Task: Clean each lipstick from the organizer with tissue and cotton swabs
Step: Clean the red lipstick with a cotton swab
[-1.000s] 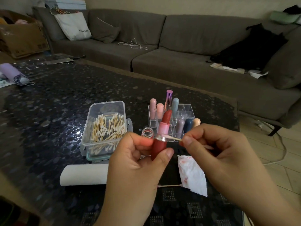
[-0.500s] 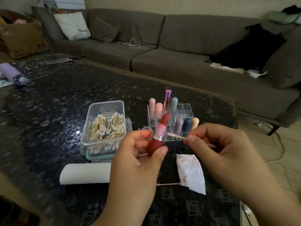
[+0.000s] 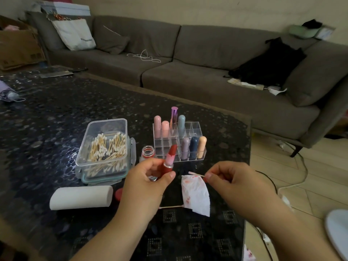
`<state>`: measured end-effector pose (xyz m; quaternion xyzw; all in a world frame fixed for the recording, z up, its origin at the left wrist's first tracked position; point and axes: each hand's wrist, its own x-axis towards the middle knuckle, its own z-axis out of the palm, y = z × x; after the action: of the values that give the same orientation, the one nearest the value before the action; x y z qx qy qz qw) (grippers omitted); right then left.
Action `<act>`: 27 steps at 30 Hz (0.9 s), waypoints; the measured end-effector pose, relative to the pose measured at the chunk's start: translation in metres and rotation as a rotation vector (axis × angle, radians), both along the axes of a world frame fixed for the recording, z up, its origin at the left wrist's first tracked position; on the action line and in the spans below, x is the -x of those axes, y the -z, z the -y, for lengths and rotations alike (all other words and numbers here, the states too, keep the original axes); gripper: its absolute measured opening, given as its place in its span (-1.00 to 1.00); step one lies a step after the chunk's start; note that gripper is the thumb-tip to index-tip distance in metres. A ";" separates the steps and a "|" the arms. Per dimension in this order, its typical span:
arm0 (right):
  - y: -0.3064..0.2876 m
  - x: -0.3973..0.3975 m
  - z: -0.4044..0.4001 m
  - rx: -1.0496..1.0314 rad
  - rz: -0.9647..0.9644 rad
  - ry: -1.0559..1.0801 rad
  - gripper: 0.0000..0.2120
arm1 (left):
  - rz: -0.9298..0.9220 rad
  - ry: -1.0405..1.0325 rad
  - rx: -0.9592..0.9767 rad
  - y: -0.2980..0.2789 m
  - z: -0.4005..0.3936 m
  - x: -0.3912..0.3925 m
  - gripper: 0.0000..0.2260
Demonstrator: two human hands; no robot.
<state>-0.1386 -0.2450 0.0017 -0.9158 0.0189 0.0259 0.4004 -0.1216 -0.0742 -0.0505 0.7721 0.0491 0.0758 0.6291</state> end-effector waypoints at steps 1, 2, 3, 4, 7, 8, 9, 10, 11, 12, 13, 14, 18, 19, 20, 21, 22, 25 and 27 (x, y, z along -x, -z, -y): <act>0.000 0.002 0.002 0.016 0.003 0.004 -0.84 | 0.007 -0.002 -0.034 0.001 0.002 -0.002 -0.82; -0.001 0.003 0.005 0.021 0.005 0.007 -0.83 | 0.013 0.004 -0.061 0.001 0.005 -0.003 -0.80; -0.001 0.004 0.007 0.020 0.003 0.009 -0.83 | 0.016 0.015 -0.087 0.002 0.007 -0.005 -0.79; -0.001 0.006 0.010 0.014 -0.004 0.011 -0.83 | 0.016 0.026 -0.117 0.003 0.010 -0.006 -0.78; 0.000 0.008 0.018 -0.007 -0.006 0.018 -0.83 | 0.030 0.034 -0.222 0.009 0.016 -0.011 -0.74; 0.000 0.008 0.020 -0.011 -0.003 0.021 -0.82 | 0.028 0.037 -0.262 0.011 0.018 -0.012 -0.73; 0.000 0.009 0.023 -0.014 0.001 0.024 -0.82 | 0.022 0.040 -0.299 0.014 0.020 -0.013 -0.72; -0.001 0.009 0.024 -0.018 0.005 0.025 -0.82 | 0.017 0.042 -0.328 0.016 0.021 -0.014 -0.73; -0.001 0.010 0.026 -0.023 0.009 0.023 -0.82 | 0.009 0.043 -0.350 0.019 0.022 -0.015 -0.73; -0.002 0.010 0.027 -0.024 0.012 0.018 -0.82 | -0.004 0.043 -0.361 0.020 0.023 -0.016 -0.74; -0.002 0.010 0.027 -0.021 0.016 0.012 -0.82 | -0.019 0.043 -0.367 0.022 0.023 -0.017 -0.75; -0.002 0.011 0.027 -0.017 0.023 0.004 -0.82 | -0.032 0.043 -0.376 0.023 0.023 -0.018 -0.75; -0.003 0.011 0.027 0.009 0.060 -0.022 -0.82 | -0.044 0.041 -0.452 0.025 0.023 -0.020 -0.78; -0.003 0.011 0.026 0.010 0.064 -0.024 -0.82 | -0.044 0.044 -0.469 0.026 0.023 -0.020 -0.80; -0.003 0.012 0.026 0.011 0.065 -0.027 -0.81 | -0.048 0.051 -0.484 0.027 0.023 -0.020 -0.83; -0.003 0.012 0.026 0.012 0.067 -0.031 -0.81 | -0.051 0.060 -0.499 0.028 0.023 -0.019 -0.86; -0.003 0.012 0.026 0.013 0.069 -0.035 -0.81 | -0.050 0.070 -0.514 0.029 0.023 -0.019 -0.89; -0.002 0.013 0.025 0.019 0.063 -0.047 -0.81 | -0.044 0.082 -0.554 0.032 0.024 -0.018 -0.91; -0.002 0.013 0.025 0.024 0.070 -0.056 -0.81 | -0.039 0.071 -0.576 0.033 0.023 -0.019 -0.91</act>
<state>-0.1516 -0.2699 0.0040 -0.9209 -0.0206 0.0046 0.3892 -0.1030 -0.0976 -0.0832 0.9215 0.0107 0.0498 0.3851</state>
